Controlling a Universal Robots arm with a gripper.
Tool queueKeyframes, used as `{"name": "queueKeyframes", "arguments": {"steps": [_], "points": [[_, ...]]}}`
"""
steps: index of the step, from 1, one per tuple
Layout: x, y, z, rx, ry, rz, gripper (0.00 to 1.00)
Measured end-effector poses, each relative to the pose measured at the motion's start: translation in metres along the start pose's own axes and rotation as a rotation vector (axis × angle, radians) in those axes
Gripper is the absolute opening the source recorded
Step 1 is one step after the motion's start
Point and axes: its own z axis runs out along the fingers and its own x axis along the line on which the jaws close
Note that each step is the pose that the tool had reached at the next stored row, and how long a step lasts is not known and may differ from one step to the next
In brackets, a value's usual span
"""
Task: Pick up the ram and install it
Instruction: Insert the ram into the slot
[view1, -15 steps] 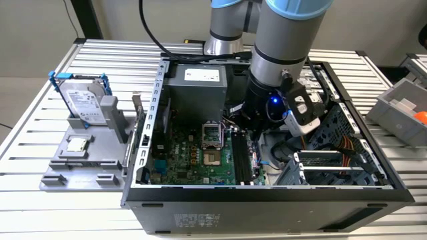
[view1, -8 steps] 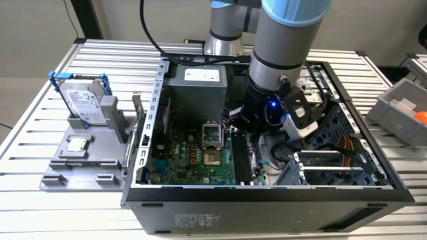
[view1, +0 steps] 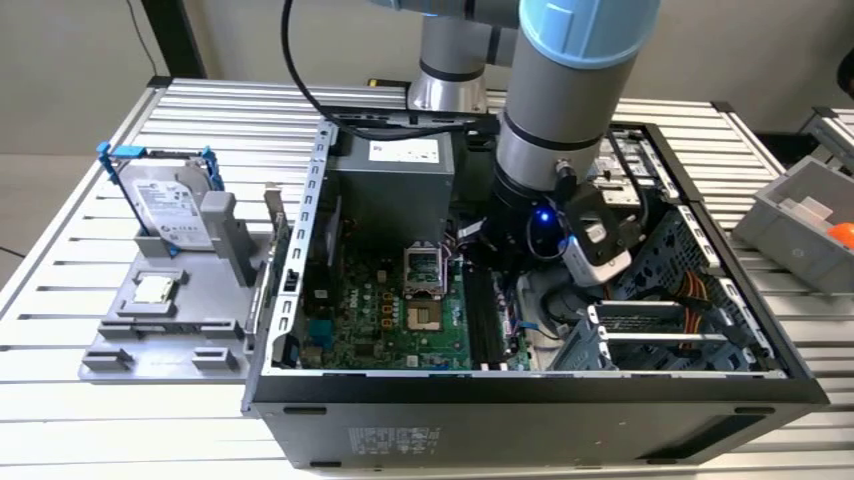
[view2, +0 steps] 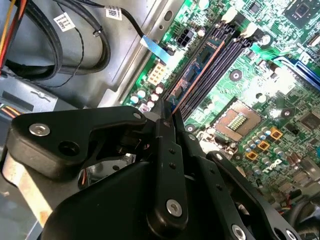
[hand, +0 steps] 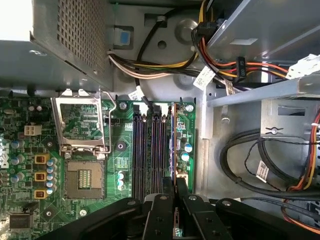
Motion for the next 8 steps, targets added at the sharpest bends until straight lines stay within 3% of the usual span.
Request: {"name": "queueKeyframes", "arguments": {"steps": [8], "points": [[0.0003, -0.0014, 0.0045, 0.0077, 0.0002, 0.0, 0.0]]}}
